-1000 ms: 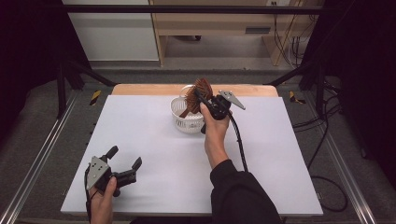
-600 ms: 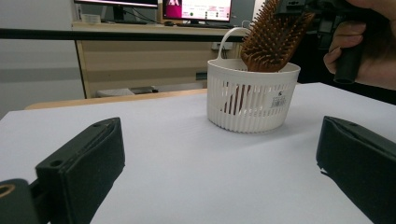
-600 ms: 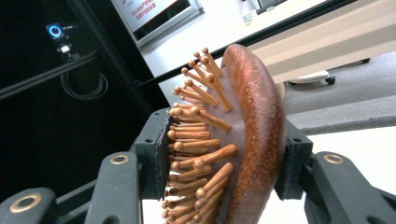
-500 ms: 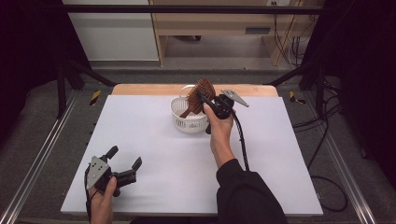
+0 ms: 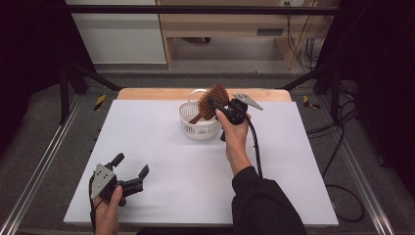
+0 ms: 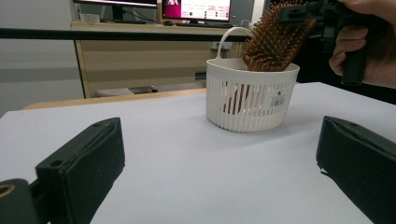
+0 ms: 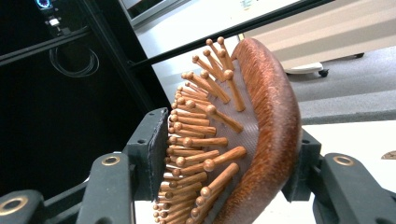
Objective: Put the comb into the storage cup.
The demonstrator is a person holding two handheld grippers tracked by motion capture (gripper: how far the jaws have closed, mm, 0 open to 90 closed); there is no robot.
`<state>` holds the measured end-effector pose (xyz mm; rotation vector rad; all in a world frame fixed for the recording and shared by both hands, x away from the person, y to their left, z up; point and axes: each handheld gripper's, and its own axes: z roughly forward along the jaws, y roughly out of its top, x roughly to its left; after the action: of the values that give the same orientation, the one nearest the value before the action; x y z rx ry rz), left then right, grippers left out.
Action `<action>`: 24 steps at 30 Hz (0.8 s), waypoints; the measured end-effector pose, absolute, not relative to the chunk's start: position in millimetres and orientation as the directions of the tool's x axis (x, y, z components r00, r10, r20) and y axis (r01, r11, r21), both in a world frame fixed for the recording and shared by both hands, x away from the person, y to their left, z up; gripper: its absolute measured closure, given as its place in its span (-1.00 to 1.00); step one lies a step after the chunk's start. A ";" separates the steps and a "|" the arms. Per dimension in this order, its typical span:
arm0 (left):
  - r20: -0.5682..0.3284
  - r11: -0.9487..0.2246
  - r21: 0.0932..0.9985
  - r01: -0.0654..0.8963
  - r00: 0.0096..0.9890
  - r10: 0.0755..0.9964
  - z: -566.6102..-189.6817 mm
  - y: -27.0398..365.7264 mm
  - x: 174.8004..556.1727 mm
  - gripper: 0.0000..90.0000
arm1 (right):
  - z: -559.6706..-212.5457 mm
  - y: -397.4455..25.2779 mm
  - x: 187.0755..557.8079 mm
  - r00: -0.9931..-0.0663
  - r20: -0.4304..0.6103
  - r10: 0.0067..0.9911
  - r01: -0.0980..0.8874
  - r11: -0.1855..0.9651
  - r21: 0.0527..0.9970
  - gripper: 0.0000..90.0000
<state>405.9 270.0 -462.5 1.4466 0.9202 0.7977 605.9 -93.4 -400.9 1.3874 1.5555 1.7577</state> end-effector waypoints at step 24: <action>-0.035 -0.008 0.996 0.091 0.458 0.888 -462.9 268.5 406.3 -0.98 | -407.3 -104.7 609.0 -0.404 0.413 0.817 0.322 -0.295 0.899 -0.10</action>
<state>406.3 268.5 -462.9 1.4522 0.9171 0.7957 609.0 -104.7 -407.3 1.4238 1.5660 1.7444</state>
